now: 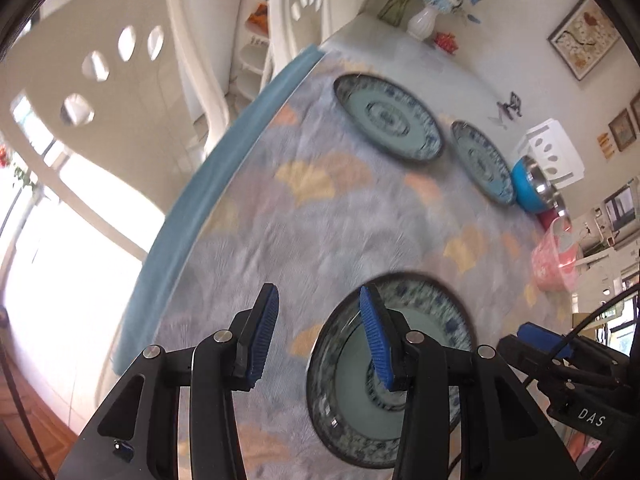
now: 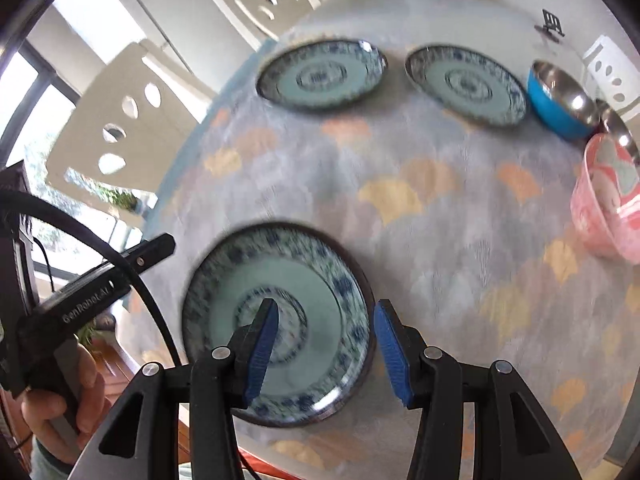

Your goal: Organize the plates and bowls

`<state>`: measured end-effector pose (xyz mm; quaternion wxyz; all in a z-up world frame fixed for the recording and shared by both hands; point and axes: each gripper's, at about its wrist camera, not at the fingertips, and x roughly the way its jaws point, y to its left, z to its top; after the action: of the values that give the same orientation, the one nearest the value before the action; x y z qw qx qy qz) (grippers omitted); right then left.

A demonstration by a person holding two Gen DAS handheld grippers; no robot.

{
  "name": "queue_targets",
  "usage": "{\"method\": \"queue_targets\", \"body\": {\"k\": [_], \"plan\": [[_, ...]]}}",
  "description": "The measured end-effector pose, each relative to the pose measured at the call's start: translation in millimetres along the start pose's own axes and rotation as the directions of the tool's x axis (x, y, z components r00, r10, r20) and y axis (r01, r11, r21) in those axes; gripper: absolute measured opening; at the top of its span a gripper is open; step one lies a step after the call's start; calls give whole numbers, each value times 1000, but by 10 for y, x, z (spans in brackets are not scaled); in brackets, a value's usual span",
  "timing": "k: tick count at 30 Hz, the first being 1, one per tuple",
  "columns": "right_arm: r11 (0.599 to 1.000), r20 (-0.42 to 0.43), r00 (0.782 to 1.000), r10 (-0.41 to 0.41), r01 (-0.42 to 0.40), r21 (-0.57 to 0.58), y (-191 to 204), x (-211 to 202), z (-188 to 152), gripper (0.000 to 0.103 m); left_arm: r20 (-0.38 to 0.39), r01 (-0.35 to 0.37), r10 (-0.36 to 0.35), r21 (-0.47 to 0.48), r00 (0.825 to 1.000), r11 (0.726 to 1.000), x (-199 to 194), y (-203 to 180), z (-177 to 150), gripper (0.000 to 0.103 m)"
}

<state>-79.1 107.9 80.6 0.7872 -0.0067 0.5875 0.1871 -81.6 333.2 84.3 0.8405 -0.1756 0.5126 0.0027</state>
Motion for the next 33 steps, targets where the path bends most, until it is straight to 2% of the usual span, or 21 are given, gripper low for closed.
{"method": "queue_targets", "body": {"k": [5,11,12,14,15,16,18,20,22,24,27,33], "plan": [[1000,63,998,9,-9,2,78,-128,242,49,48,35,-38,69,998,997,-85,-212,305,40],[998,78,997,24,-27,48,26,-68,502,49,88,68,-84,168,993,983,-67,-469,728,40],[998,81,996,23,-27,51,9,-64,551,52,94,64,-82,184,992,981,-69,-506,785,40],[998,92,996,7,-12,57,-51,-80,661,58,103,60,-85,223,991,973,-34,-592,964,49],[998,101,995,-5,-1,59,-79,-89,713,58,98,66,-91,239,991,969,15,-635,1074,65],[998,110,994,-16,9,64,-115,-94,777,58,97,69,-96,246,991,967,53,-657,1138,74],[997,117,993,-30,21,80,-172,-74,874,58,104,77,-108,268,989,960,150,-708,1267,74],[994,122,992,-40,27,105,-260,-34,1018,58,87,59,-91,314,992,948,341,-780,1396,73],[992,120,992,-47,33,123,-326,29,1151,58,71,51,-78,320,994,946,505,-776,1475,73],[989,112,992,-54,37,146,-398,133,1300,58,33,69,-83,300,996,952,704,-733,1578,68],[985,107,992,-64,46,164,-469,281,1467,58,-2,71,-73,285,997,956,939,-657,1684,53],[982,57,997,-56,45,184,-602,706,1761,58,-61,63,-50,231,997,971,1363,-430,1855,52]]}}
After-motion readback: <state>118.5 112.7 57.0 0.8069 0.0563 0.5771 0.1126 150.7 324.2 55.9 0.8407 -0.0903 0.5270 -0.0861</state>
